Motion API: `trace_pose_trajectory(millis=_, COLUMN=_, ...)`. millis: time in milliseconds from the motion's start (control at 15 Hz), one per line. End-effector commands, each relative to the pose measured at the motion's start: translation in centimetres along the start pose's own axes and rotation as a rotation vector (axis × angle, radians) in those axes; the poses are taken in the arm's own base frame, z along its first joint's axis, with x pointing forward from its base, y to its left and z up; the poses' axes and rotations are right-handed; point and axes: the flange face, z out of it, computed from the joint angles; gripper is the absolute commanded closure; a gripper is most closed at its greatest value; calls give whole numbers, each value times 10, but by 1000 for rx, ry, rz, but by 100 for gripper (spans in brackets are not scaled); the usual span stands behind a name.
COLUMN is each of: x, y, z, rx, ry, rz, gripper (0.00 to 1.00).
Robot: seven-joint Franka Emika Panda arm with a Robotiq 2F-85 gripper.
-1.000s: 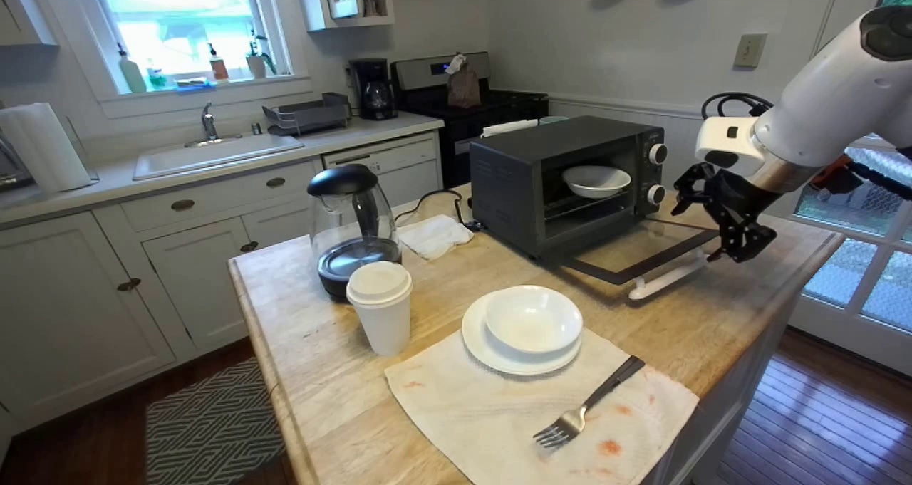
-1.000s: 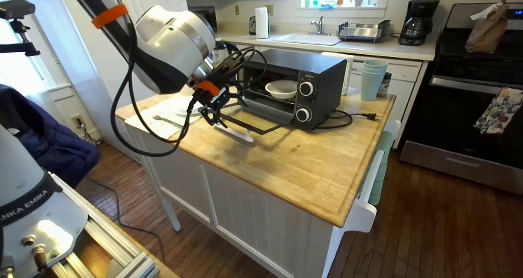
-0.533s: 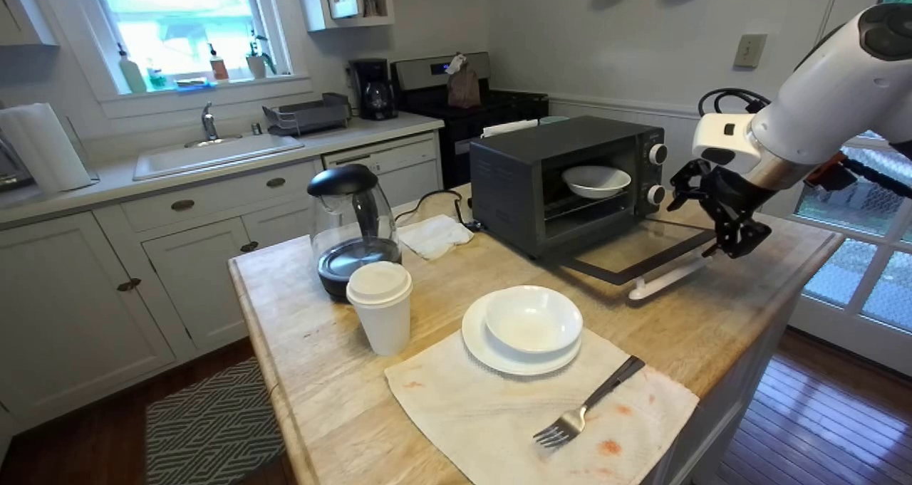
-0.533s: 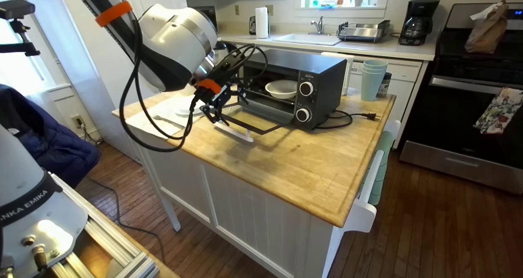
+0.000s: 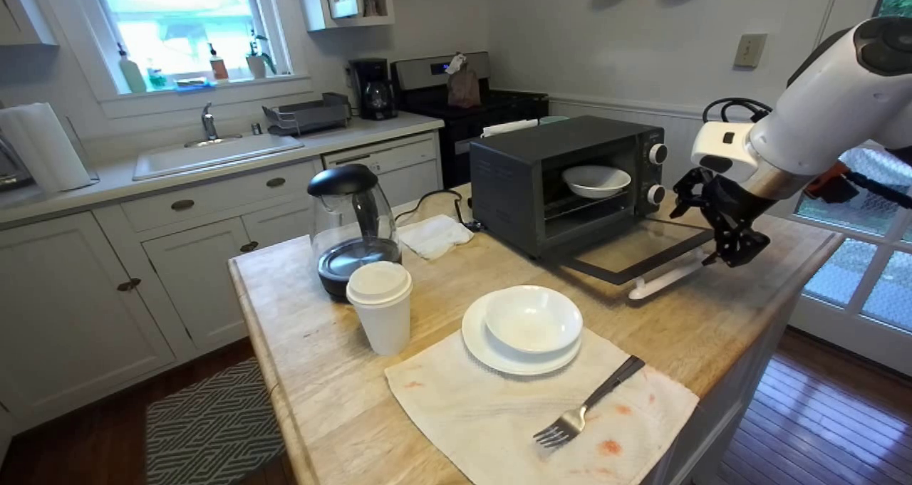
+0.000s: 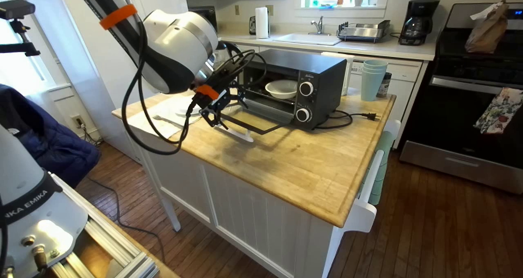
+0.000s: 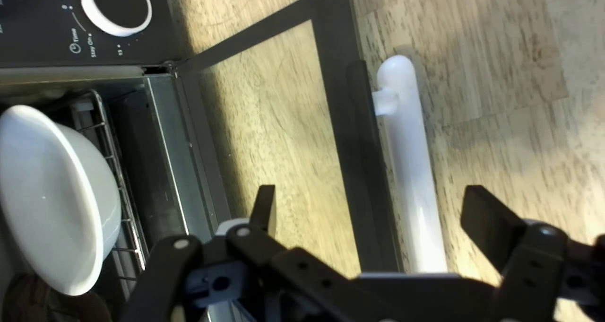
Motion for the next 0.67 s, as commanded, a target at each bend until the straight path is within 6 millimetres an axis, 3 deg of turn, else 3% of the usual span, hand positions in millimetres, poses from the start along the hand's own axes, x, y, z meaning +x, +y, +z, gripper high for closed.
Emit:
trace_pose_trajectory(millis=0, x=-2, y=-3, z=11, rx=22, ry=-7, rz=74, gripper=0)
trace_pose_trajectory(millis=600, x=4, y=6, z=14, rx=0, ry=8, rz=234, gripper=0)
